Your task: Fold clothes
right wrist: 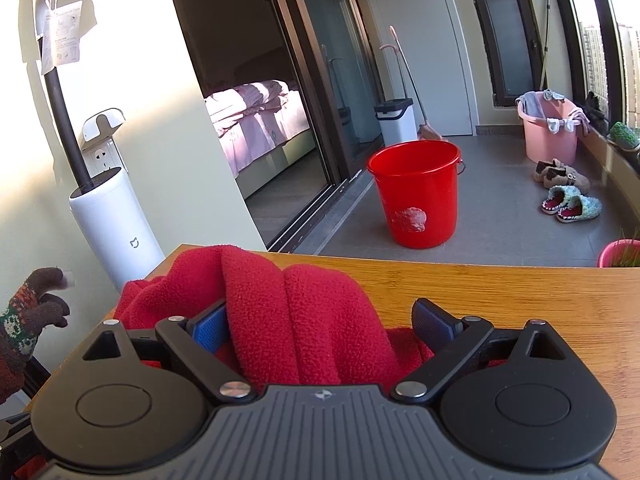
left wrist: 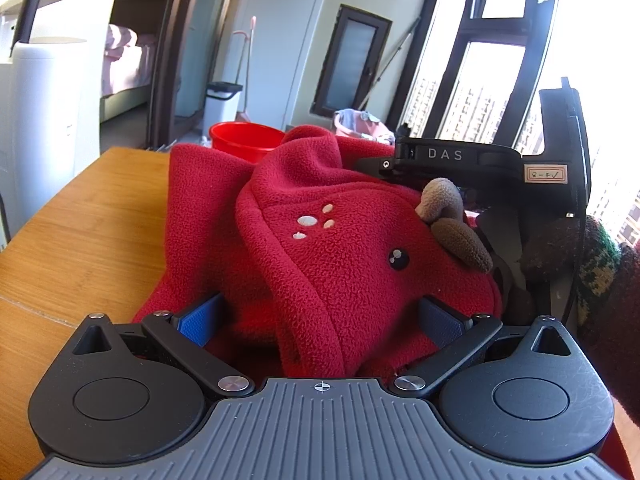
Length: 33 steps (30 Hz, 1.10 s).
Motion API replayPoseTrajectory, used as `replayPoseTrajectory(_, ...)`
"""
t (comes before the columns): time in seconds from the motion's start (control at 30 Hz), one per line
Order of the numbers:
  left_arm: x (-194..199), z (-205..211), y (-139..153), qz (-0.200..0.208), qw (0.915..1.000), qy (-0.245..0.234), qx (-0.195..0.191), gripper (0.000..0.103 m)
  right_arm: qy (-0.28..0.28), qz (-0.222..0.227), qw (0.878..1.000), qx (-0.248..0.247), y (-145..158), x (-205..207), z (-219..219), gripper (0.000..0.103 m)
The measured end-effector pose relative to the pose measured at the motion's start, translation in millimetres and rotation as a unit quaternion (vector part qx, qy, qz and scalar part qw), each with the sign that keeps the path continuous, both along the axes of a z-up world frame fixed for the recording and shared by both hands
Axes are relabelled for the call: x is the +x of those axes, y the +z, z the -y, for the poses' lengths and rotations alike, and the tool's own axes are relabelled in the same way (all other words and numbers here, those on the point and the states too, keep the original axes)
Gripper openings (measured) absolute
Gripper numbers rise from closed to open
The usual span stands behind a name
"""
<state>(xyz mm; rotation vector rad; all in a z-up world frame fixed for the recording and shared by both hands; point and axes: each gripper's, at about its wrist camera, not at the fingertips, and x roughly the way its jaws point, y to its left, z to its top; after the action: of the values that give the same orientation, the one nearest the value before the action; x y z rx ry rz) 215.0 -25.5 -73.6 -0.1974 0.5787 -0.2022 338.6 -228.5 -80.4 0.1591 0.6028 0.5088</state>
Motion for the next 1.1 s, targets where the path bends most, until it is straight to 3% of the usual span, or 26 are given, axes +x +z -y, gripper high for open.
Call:
replayPoseTrajectory(0.53, 0.2, 1.8, 0.3, 0.0, 1.0, 0.0, -0.001, 0.103, -0.013, -0.007, 0.999, -0.029, 0.2, 1.7, -7.5, 0.097)
replayPoseTrajectory(0.73, 1.2, 0.5, -0.2, -0.001, 0.9999, -0.002, -0.01, 0.103, -0.035, 0.025, 0.997, -0.058, 2.9, -11.4, -13.6, 0.099)
replayPoseTrajectory(0.93, 3.7, 10.0, 1.3, -0.005, 0.9997, -0.002, 0.024, 0.103, -0.045, 0.052, 0.995, -0.077, 5.1, -20.4, -17.9, 0.099)
replayPoseTrajectory(1.1, 8.2, 10.8, 1.9, -0.008, 0.9995, -0.008, 0.028, 0.103, -0.049, 0.043, 0.995, -0.082, 6.6, -19.5, -18.0, 0.099)
